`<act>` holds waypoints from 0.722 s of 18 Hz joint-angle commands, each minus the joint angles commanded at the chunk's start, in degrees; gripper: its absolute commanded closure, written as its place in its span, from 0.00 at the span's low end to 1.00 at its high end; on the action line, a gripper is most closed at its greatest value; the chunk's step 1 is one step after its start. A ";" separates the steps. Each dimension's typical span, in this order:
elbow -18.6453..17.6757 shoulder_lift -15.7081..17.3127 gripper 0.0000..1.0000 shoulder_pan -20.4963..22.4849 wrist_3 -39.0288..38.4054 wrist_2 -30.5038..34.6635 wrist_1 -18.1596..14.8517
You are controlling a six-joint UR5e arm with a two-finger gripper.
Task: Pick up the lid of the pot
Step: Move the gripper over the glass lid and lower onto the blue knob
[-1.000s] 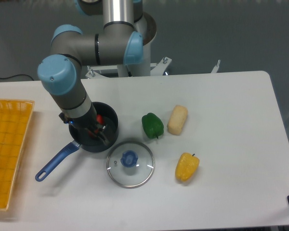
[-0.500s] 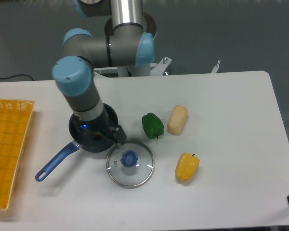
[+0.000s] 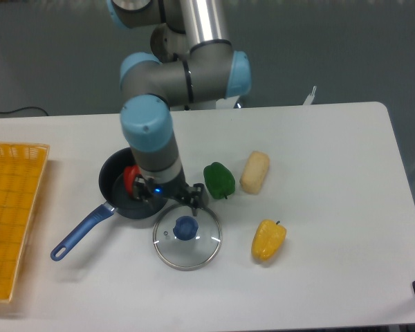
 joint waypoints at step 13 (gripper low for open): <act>1.85 -4.84 0.00 0.88 6.07 1.58 0.53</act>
